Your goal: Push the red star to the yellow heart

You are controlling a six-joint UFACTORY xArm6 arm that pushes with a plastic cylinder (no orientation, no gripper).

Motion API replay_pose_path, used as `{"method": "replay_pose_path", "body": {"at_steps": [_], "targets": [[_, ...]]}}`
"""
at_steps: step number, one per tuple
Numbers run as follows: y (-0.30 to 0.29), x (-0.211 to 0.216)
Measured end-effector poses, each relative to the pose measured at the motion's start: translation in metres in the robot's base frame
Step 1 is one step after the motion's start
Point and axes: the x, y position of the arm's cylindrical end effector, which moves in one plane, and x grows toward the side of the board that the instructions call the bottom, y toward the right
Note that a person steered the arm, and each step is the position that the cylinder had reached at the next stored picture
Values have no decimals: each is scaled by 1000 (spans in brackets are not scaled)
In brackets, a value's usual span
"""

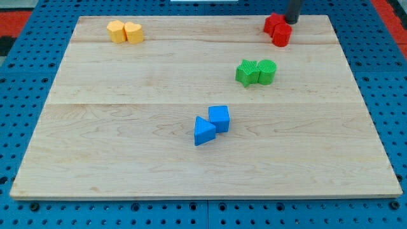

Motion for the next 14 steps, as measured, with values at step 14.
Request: {"method": "replay_pose_path", "body": {"at_steps": [14], "targets": [[-256,24]]}}
